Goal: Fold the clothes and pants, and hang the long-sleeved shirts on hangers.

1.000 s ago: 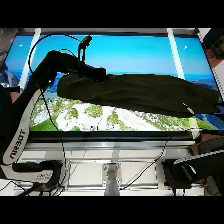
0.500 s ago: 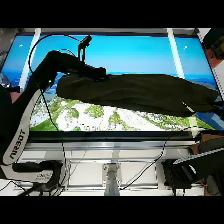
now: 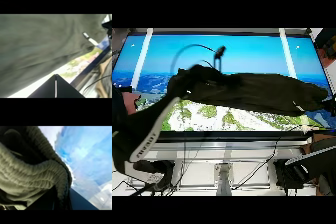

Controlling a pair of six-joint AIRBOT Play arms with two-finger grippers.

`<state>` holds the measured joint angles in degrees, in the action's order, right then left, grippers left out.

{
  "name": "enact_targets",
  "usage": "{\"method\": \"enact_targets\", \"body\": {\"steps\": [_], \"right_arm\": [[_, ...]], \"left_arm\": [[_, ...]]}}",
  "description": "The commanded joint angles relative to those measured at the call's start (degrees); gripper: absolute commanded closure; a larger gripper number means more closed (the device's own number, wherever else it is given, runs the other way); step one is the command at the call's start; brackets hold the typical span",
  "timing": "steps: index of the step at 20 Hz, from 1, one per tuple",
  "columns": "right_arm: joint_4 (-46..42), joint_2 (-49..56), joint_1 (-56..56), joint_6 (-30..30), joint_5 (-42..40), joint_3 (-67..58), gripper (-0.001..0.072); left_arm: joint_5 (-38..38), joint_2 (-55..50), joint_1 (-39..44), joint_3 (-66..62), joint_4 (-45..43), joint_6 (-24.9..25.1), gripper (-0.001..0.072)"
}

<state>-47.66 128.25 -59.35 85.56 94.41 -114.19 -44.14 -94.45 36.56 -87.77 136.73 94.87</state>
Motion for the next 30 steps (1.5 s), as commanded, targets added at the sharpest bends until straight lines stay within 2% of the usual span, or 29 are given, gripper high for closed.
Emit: {"method": "enact_targets", "body": {"steps": [1, 5, 7, 8, 10, 12, 22, 24, 28, 30], "right_arm": [[0.92, -0.33, 0.13, 0.81, 2.25, -2.08, 0.0677], [0.96, -0.72, 1.38, 1.01, 2.32, -2.05, 0.0679], [0.92, -0.74, 3.43, 1.4, 2.32, -2.05, 0.0679], [0.92, -0.76, 4.94, 1.4, 2.29, -2.05, 0.0679], [0.87, -0.76, 7.96, 1.4, 2.32, -2.05, 0.0679], [0.87, -0.79, 10.91, 1.66, 2.64, -2.05, 0.0679], [1.05, -9.64, 17.25, 4.0, 1.97, -2.05, 0.0679], [4.02, -12.37, 17.25, 4.68, 1.31, -2.05, 0.0679], [9.35, -18.25, 19.78, 5.11, -0.39, -2.08, 0.068], [9.57, -20.2, 23.71, 6.16, -0.11, -2.05, 0.068]], "left_arm": [[14.56, -5.64, 9.62, -0.24, 3.61, -1.07, 0.0701], [28.74, -12.81, 17.44, -6.23, 3.52, -1.2, 0.0701], [34.88, -17.4, 19.45, -10.43, 3.43, -4.68, 0.0701], [35.41, -19.93, 19.74, -12.24, 3.43, -7.26, 0.0701], [35.47, -25.05, 19.76, -15.1, 3.26, -13.79, 0.0701], [36.17, -28.65, 19.45, -16.98, 3.28, -17.05, 0.07], [34.88, -31.08, 17.25, -18.71, 2.67, -17.77, 0.0701], [34.86, -29.59, 16.59, -18.84, 2.32, -18.97, 0.0701], [33.79, -20.94, 13.6, -18.84, -12.2, -16.7, 0.0704], [29.07, -15.8, 10.36, -18.84, -18.73, -16.7, 0.0704]]}}
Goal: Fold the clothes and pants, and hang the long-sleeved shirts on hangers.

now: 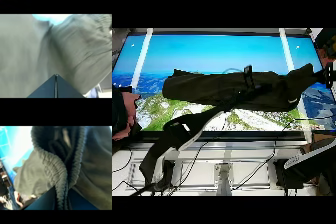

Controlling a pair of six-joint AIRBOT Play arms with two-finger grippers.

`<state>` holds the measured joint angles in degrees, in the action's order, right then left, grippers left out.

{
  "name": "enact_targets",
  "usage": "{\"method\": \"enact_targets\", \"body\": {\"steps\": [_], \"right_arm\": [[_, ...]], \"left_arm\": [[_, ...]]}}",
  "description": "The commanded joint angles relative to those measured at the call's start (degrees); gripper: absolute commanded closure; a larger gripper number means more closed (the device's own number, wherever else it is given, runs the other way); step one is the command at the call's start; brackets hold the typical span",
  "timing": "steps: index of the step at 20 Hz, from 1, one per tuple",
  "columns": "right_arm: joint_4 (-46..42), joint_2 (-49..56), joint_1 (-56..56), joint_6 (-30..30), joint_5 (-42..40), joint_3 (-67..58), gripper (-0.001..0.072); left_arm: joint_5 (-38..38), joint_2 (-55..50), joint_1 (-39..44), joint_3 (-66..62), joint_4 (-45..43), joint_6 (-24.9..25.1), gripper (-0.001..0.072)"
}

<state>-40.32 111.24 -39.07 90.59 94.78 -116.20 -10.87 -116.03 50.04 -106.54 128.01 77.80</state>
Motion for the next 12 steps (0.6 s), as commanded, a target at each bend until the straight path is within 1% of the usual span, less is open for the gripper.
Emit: {"method": "enact_targets", "body": {"steps": [1, 3, 5, 6, 9, 11, 12], "right_arm": [[2.12, -3.69, 5.84, 1.51, -0.13, -0.04, 0.068], [1.38, -4.28, 11.78, 2.05, 0.72, -0.04, 0.068], [-1.25, -4.42, 18.49, 3.74, 0.79, -0.04, 0.0679], [-3.58, -4.39, 22.08, 4.68, 0.07, -0.04, 0.0679], [-11.39, -4.26, 32.17, 7.26, -3.19, -0.02, 0.0679], [-15.45, -3.91, 38.38, 8.76, -5.77, 0.5, 0.0677], [-18.47, -3.85, 41.35, 9.01, -8.11, 1.07, 0.0649]], "left_arm": [[-7.96, 8.22, -5.07, -0.07, -12.2, 0.37, 0.0704], [-15.72, 13.22, -9.38, -0.07, -17.73, 0.37, 0.0703], [-21.44, 17.9, -13.7, -0.07, -25.31, 0.35, 0.0703], [-23.96, 19.78, -15.8, -0.07, -27.08, 0.37, 0.0703], [-31.85, 24.33, -21.99, -0.07, -27.47, 0.44, 0.0702], [-34.67, 26.1, -24.94, -0.07, -27.47, 0.61, 0.0702], [-35.21, 26.6, -25.77, -0.04, -27.47, 0.61, 0.0702]]}}
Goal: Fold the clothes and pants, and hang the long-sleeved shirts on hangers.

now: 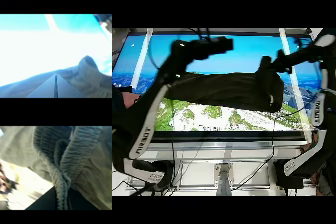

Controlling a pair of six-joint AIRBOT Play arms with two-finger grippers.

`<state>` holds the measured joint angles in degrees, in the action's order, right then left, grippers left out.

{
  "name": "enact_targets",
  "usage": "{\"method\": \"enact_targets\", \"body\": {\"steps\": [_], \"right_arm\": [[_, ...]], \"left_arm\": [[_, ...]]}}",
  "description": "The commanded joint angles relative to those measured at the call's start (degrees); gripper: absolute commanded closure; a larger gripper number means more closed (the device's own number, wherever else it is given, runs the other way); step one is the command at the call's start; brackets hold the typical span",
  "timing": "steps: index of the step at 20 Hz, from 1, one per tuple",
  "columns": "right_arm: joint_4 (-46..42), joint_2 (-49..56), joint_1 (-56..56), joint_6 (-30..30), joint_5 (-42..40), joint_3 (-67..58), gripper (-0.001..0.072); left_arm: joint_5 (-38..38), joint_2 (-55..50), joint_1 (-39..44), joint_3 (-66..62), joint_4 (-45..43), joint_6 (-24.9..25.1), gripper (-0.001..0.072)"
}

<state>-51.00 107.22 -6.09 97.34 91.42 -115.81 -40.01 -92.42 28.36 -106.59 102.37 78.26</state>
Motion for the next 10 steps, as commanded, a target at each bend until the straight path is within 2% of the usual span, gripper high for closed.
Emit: {"method": "enact_targets", "body": {"steps": [1, 2, 3, 6, 10], "right_arm": [[-11.28, 0.22, 10.73, 2.23, -6.95, 0.83, 0.047], [-15.02, 0.22, 12.68, 2.23, -8.41, 0.81, 0.0214], [-17.97, 0.22, 14.1, 2.21, -9.64, 0.63, 0.0166], [-22.25, 0.15, 14.29, 2.19, -10.16, -0.42, 0.0167], [-24.0, -0.44, 9.14, 1.66, -7.87, -0.74, 0.0172]], "left_arm": [[-6.47, 3.28, -4.68, -0.02, -1.81, 0.15, 0.0702], [-6.91, 3.45, -4.85, -0.02, -1.81, 0.17, 0.0701], [-7.45, 3.5, -4.87, 0.0, -1.84, 0.17, 0.0701], [-8.61, 3.5, -4.76, 0.0, -1.79, 0.81, 0.0701], [-9.11, 3.48, -4.76, 0.0, -1.84, 0.81, 0.0701]]}}
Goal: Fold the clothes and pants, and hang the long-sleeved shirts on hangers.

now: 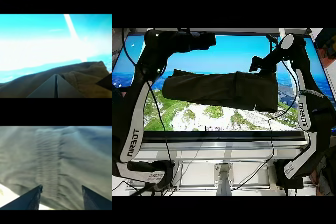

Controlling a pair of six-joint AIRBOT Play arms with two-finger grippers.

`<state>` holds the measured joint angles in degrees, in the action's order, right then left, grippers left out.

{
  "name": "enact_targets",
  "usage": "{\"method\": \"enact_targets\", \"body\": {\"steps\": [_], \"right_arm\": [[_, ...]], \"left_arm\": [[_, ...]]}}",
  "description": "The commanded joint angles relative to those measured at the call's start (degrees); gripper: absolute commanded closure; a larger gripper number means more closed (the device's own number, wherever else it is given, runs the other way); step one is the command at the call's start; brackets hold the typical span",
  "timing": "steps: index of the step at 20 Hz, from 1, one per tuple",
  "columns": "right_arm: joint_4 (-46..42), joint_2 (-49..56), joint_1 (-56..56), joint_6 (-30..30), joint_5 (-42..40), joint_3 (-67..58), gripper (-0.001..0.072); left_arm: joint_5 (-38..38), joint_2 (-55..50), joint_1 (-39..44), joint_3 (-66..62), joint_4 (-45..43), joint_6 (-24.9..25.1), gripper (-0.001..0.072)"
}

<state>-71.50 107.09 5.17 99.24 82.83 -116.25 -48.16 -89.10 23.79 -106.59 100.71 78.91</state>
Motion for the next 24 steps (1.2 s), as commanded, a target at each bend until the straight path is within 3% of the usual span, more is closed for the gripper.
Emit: {"method": "enact_targets", "body": {"steps": [1, 3, 4, 7, 11, 15, 16, 18, 24], "right_arm": [[-3.56, -0.33, -3.8, -1.77, 1.57, -0.31, 0.0203], [-3.69, -0.33, -7.93, -4.94, 3.76, -0.28, 0.0619], [-3.23, -0.33, -10.6, -4.92, 3.76, -0.28, 0.0676], [2.89, -0.31, -19.43, -7.19, 4.96, 0.04, 0.0679], [29.55, 1.11, -32.81, -12.48, 8.79, 6.05, 0.068], [33.73, 2.27, -39.93, -16.7, 10.16, 18.16, 0.0673], [33.75, 2.27, -40.39, -16.96, 9.68, 21.77, 0.0571], [33.73, 2.27, -39.95, -17.05, 9.29, 27.02, 0.0115], [29.4, 2.27, -35.89, -19.58, 8.74, 31.5, 0.0094]], "left_arm": [[-0.96, 0.15, -0.2, 0.0, -0.15, 0.15, 0.0701], [-1.09, 0.17, -0.2, 0.0, -0.17, 1.77, 0.0701], [-1.42, 0.17, -0.2, 0.0, -0.15, 2.56, 0.0701], [-4.63, 0.17, -0.5, 0.0, -0.2, 3.15, 0.0701], [-10.95, 0.17, -0.66, 0.0, 1.57, 7.17, 0.0702], [-12.7, 0.17, -0.66, 0.0, 13.81, 15.17, 0.0701], [-12.68, 0.17, -0.66, 0.0, 17.38, 17.35, 0.0701], [-12.68, 0.17, -0.66, 0.0, 20.26, 18.67, 0.0701], [-12.74, 0.15, -0.66, 0.0, 20.22, 18.69, 0.07]]}}
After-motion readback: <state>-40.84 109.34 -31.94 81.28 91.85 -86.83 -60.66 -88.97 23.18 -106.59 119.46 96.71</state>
